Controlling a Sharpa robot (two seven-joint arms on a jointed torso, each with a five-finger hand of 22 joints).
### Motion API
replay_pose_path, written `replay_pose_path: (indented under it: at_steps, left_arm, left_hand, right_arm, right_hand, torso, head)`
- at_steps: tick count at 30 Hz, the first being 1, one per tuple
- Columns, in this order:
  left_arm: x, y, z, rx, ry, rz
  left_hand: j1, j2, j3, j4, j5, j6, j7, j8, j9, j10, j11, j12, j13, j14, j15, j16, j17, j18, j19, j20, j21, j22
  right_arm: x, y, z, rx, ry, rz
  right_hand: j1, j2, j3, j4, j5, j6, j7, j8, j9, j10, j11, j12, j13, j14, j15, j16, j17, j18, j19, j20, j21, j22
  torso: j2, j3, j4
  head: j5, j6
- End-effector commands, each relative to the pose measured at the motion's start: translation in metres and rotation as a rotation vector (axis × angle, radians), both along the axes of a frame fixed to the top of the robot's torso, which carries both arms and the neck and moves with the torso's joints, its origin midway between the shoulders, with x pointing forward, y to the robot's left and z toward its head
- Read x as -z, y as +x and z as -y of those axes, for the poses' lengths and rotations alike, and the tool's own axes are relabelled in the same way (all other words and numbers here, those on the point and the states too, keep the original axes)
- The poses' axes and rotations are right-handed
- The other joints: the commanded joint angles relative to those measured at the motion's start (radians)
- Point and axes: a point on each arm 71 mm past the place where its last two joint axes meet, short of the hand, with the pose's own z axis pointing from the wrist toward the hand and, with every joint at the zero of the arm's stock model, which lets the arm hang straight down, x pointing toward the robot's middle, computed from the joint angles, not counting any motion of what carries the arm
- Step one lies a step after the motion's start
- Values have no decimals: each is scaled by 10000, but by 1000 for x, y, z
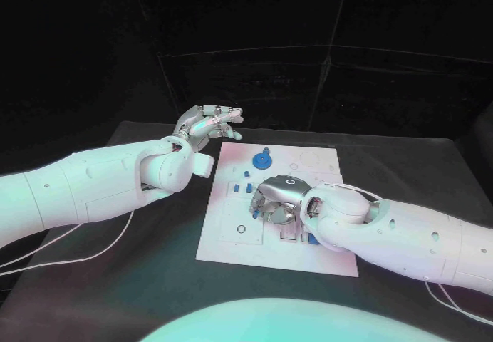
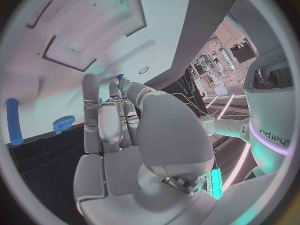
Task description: Assemble the parts on the task board
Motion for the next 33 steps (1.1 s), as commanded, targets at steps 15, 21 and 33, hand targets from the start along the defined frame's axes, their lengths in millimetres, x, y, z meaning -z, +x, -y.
replay_pose_path:
  at_steps: [15, 21, 33]
  left_arm:
    - [-2, 0, 1, 164, -6, 93]
    - [-2, 0, 0, 144, 2, 105]
    - [-2, 1, 0, 138, 23, 64]
  left_hand:
    - [100, 29, -31, -63, 18, -51, 11, 59, 17, -72, -27, 72, 11, -74, -7, 50, -12, 44, -32, 54, -62, -12]
    - [100, 29, -31, -63, 18, -51, 11, 59, 17, -72, -27, 72, 11, -74, -7, 50, -12, 44, -32, 54, -62, -12]
    - [118, 34, -32, -74, 19, -52, 10, 67, 19, -77, -29, 85, 12, -77, -9, 56, -18, 45, -30, 53, -63, -15]
  right_arm:
    - [3, 0, -2, -77, -399, -143]
    - [4, 1, -2, -18, -489, -192]
    - [4, 2, -4, 85, -301, -273]
  right_hand:
    - [-289, -60, -9, 8, 16, -5, 32, -3, -4, -35, 24, -94, -8, 290, -36, 43, 1, 91, -14, 16, 36, -56]
    - [-607, -216, -136, 74, 92, -244, 89, -37, -28, -320, 108, -254, -25, 289, 33, 89, 38, 93, -54, 75, -14, -123]
    - [-850, -440, -359, 33, 156, -796, 274, -51, -49, -1134, 324, -520, -14, 254, 217, 152, 77, 115, -123, 231, -139, -305]
  torso:
    - [2, 0, 2]
    - [-2, 0, 8]
    - [-9, -2, 4]
  head:
    - [16, -42]
    - [9, -35]
    - [8, -17]
